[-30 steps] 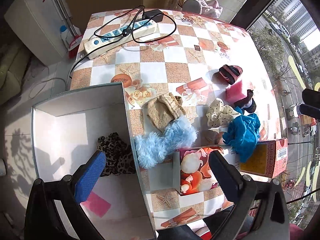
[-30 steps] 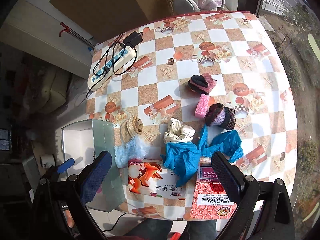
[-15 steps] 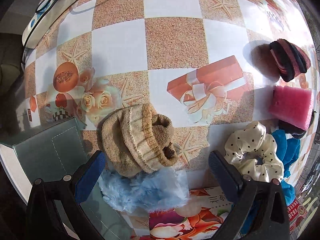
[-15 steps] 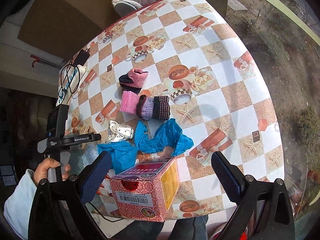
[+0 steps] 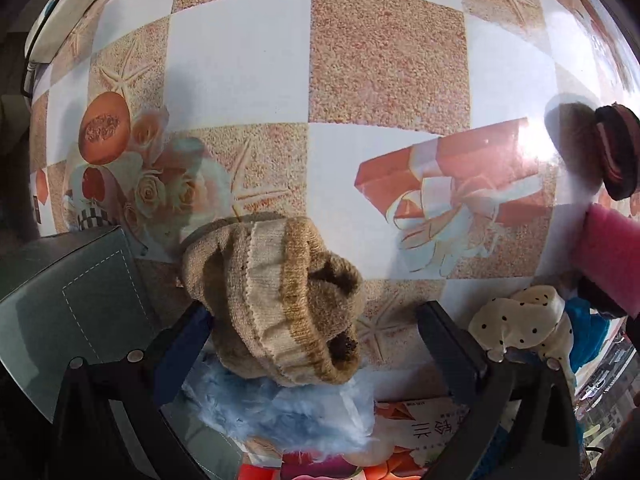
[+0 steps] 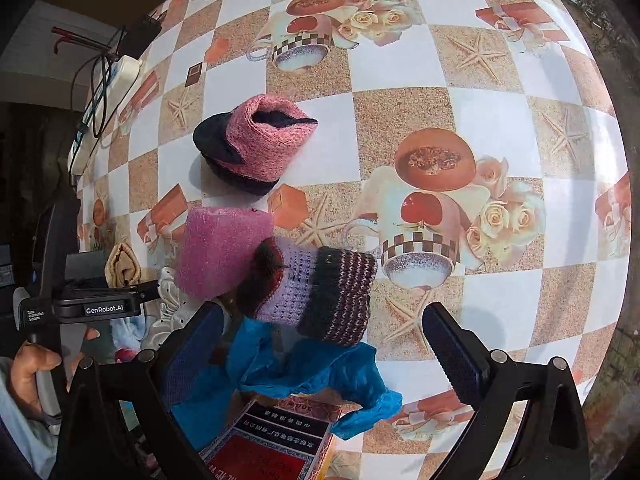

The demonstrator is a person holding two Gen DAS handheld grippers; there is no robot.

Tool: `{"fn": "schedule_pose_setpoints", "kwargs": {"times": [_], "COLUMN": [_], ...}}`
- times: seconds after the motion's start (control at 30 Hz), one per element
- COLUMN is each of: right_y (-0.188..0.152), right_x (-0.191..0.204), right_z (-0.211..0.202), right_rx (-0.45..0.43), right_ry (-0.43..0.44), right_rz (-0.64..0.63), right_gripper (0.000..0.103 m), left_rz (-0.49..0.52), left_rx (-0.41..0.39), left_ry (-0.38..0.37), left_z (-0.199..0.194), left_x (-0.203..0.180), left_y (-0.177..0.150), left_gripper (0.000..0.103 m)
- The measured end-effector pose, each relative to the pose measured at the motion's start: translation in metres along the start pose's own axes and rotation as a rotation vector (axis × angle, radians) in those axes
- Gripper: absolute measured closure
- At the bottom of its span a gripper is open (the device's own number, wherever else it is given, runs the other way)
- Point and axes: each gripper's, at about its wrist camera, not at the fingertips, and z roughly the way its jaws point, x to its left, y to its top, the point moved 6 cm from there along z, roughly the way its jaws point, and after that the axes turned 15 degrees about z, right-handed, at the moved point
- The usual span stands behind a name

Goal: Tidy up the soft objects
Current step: 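Grasp the beige knit hat with the left tool while the right grasps the knitted mitten, then lift the hat and mitten and carry both toward the white box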

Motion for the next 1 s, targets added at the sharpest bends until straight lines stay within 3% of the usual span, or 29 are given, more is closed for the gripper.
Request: {"fn": "schedule_pose_setpoints", "kwargs": {"times": [0.1,0.13,0.17,0.2,0.3,0.5,0.63,0.73,0.87,1.0], "right_y": [0.006,0.006,0.005,0.003,-0.003,-0.015,-0.034,-0.054,-0.075,-0.106], "right_x": [0.001,0.0,-0.001,-0.002,-0.006,-0.025,-0.042,-0.056,-0.065,-0.08], "right_z": [0.022,0.026,0.029,0.026,0.015,-0.035,-0.07,-0.089,-0.111,-0.123], "right_rx": [0.031,0.037,0.053,0.038,0.004,-0.112,-0.183,-0.226,-0.291,-0.332], "right_ry": [-0.006,-0.008,0.007,0.015,-0.008,0.06,0.096,0.103,0.092,0.094], "right_rz": [0.009,0.019,0.031,0.036,0.015,0.083,0.142,0.182,0.246,0.321], "right_gripper": [0.004,0.015,0.031,0.035,0.046,0.046,0.046,0.046,0.046,0.046], "left_rz": [0.019,0.025,0.034,0.045,0.075,0.106,0.208,0.302,0.399,0.566], "left_rx": [-0.017,-0.027,-0.041,-0.064,-0.153,-0.355,-0.471,-0.54,-0.592,-0.658], "left_ry": [-0.012,-0.007,0.0,0.015,-0.017,0.02,0.085,0.124,0.1,0.074], "left_z": [-0.002,-0.005,-0.009,-0.015,-0.031,-0.08,-0.119,-0.143,-0.167,-0.19], "left_x": [0.001,0.001,0.002,0.004,0.001,-0.007,-0.028,-0.056,-0.103,-0.169], "left_y": [0.003,0.002,0.001,0.002,-0.002,-0.02,-0.039,-0.054,-0.062,-0.077], "left_gripper": [0.008,0.011,0.021,0.038,0.069,0.069,0.069,0.069,0.069,0.069]}}
